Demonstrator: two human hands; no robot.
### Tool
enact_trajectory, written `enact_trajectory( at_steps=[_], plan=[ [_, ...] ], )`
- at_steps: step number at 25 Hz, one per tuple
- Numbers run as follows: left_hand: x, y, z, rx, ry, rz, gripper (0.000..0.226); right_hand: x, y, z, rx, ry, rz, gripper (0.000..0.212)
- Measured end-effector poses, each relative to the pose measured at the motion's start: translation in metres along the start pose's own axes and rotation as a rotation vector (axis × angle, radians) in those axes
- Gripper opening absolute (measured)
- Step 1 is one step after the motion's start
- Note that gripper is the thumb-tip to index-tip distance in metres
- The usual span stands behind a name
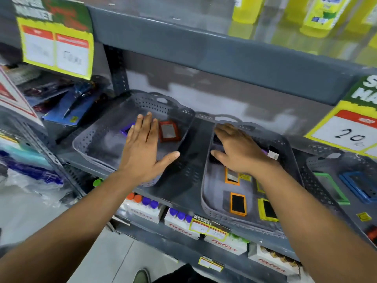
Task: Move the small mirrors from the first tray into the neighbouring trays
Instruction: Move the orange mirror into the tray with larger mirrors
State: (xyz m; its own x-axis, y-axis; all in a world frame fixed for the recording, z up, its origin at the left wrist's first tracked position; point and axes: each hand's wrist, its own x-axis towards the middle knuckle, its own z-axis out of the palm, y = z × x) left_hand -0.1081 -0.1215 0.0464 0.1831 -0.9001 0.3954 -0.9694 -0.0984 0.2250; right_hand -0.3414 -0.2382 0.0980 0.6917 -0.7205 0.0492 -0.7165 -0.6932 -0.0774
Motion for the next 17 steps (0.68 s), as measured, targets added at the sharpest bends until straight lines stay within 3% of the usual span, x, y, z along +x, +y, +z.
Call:
enact_trajectory(
  at_steps=[10,17],
  plan=[
    [0.012,-0.06,-0.011,0.015,-0.039,-0.091,0.11,0.082,-0.048,0.022,0.052,-0.048,-0.072,0.073],
    [-0.027,-0.067,-0.011,0.098,0.007,-0.011,0.102,0.143,-0.067,0.042,0.094,-0.185,-0.037,0.052]
  ],
)
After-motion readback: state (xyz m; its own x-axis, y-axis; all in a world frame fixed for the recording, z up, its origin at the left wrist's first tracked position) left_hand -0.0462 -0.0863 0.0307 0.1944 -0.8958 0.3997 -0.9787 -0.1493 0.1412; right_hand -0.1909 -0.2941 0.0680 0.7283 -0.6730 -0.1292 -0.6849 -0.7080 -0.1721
